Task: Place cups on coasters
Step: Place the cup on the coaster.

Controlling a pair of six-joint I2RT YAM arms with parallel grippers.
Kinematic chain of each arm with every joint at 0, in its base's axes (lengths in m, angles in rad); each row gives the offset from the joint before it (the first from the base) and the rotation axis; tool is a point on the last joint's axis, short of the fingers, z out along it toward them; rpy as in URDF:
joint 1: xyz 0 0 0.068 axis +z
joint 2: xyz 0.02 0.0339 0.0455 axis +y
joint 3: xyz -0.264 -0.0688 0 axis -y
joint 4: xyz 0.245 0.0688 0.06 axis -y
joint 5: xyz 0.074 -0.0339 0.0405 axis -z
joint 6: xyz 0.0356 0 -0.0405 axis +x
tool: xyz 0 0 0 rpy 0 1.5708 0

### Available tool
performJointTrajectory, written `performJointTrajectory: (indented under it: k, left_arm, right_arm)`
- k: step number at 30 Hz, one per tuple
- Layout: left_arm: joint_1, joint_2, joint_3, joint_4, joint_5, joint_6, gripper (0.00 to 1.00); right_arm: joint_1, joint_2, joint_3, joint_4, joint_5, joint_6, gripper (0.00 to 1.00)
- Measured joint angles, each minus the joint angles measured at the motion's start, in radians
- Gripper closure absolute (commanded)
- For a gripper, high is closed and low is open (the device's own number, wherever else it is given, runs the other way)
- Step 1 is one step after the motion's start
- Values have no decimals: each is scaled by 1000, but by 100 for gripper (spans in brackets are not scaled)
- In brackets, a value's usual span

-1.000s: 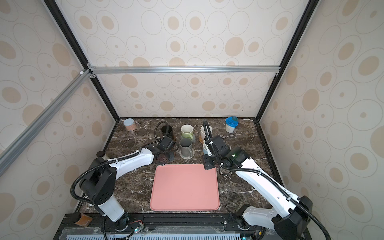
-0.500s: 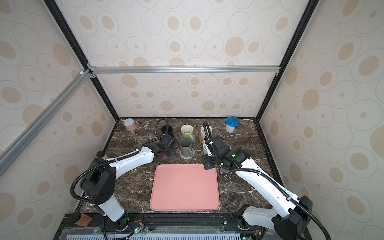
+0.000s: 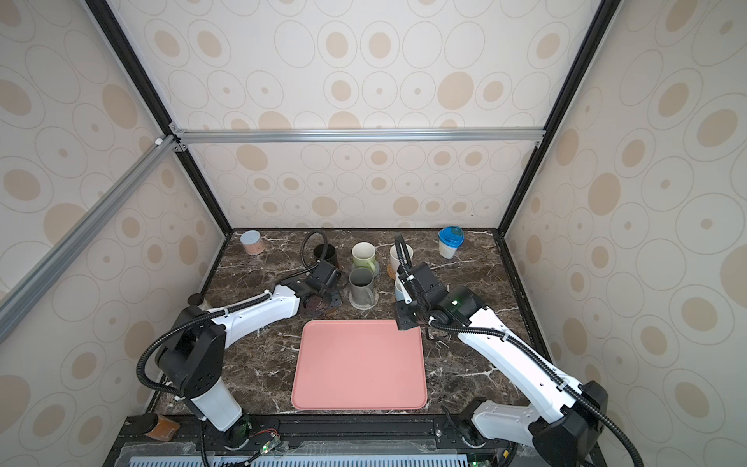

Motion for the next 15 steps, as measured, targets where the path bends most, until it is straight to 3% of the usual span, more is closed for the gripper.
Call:
performJointTrajectory:
  k: [7,15]
  left_arm:
    - [0,-64,-48,60,5,5,41]
    - [0,-257,-165,165,13,71,35]
  right_arm:
    - [0,-2,0,-10,27,0,44]
    - [-8,-54,0,-6,122,-17,40]
